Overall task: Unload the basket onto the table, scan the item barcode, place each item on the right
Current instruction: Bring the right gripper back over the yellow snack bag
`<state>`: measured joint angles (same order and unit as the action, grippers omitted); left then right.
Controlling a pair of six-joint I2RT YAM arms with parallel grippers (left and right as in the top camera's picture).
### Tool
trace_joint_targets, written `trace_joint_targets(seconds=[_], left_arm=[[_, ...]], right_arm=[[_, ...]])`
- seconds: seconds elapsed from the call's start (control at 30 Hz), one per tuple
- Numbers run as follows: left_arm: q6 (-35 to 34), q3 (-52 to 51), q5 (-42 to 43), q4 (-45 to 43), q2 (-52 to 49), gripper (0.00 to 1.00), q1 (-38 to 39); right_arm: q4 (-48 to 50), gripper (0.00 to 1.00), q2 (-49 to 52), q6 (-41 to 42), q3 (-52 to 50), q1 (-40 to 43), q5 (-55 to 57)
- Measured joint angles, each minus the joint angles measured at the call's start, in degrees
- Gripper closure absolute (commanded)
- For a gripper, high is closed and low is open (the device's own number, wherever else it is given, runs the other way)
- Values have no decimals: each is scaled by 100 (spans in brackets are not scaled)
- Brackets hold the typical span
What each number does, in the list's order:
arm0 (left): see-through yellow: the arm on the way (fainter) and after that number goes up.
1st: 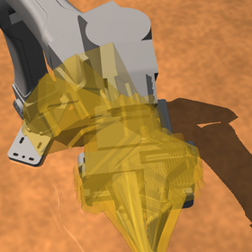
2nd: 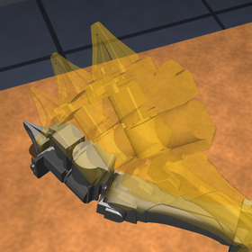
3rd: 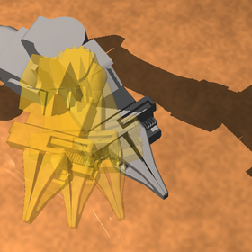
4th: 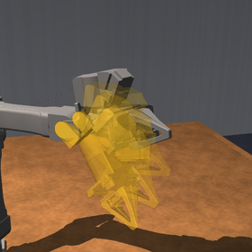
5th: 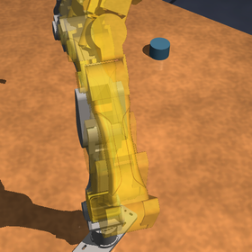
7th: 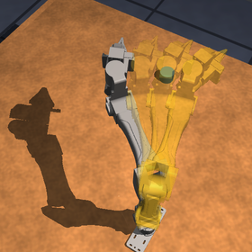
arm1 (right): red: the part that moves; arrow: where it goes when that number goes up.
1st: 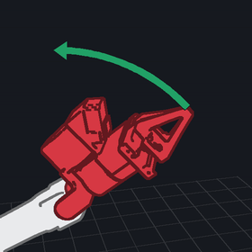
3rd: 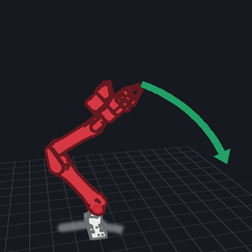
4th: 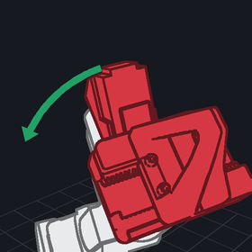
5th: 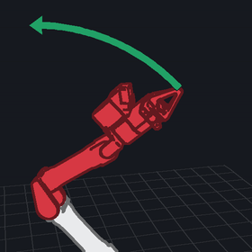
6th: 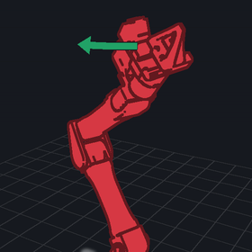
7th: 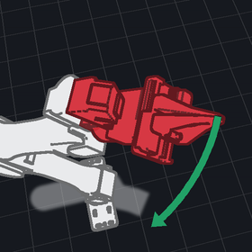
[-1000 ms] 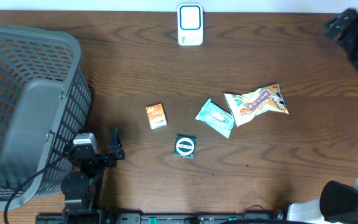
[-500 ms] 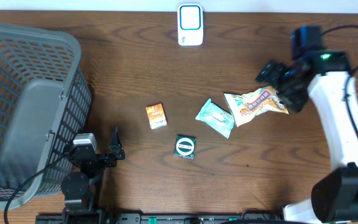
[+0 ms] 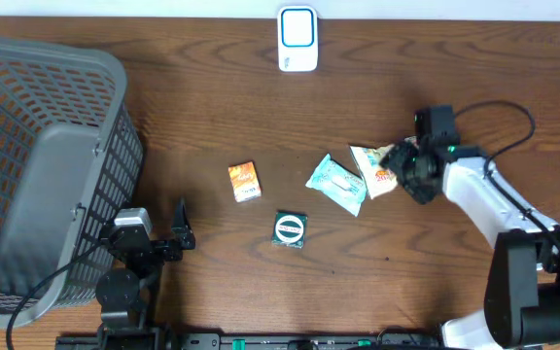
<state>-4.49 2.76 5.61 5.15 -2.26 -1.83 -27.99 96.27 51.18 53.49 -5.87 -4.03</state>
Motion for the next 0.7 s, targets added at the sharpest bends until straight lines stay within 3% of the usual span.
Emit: trace_joint_targets(seconds=[0.1, 0.13, 0.33, 0.57, 0.7], left_arm=[[0, 0, 0, 0, 0, 2, 0], [0, 0, 2, 0, 0, 2, 0], [0, 0, 2, 0, 0, 2, 0], [0, 0, 2, 0, 0, 2, 0], [0, 0, 2, 0, 0, 2, 0]], right_arm=[[706, 96, -7, 94, -520, -2, -9], [857, 99, -37, 98, -599, -7, -24], [564, 98, -232, 138, -503, -4, -160], [-1934, 98, -382, 160, 581, 2, -341], [-2848, 98, -680, 175, 1410, 2, -640]])
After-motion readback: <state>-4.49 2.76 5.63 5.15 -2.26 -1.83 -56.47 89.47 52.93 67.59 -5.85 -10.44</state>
